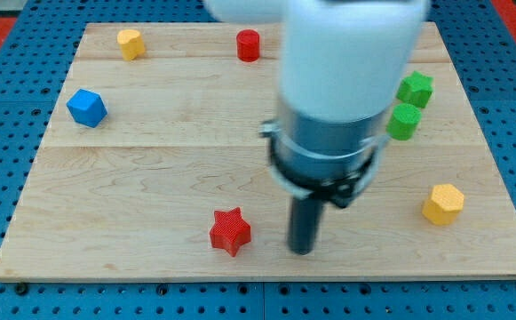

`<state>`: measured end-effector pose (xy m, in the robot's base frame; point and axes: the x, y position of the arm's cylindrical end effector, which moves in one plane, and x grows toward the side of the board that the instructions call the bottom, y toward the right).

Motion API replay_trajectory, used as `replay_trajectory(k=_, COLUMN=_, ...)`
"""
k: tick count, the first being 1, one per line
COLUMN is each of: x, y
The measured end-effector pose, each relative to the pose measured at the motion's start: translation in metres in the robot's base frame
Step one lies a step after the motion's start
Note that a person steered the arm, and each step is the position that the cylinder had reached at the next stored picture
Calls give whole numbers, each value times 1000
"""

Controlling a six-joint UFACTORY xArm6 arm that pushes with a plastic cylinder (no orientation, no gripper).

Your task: Push the red star slightly to the left

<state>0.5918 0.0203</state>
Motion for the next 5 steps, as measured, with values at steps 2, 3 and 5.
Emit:
replay_trajectory(k=2, x=-15, y=-51)
replay_trajectory(k=3, x=-27, y=-33)
replay_trajectory(k=5, x=-29, y=26)
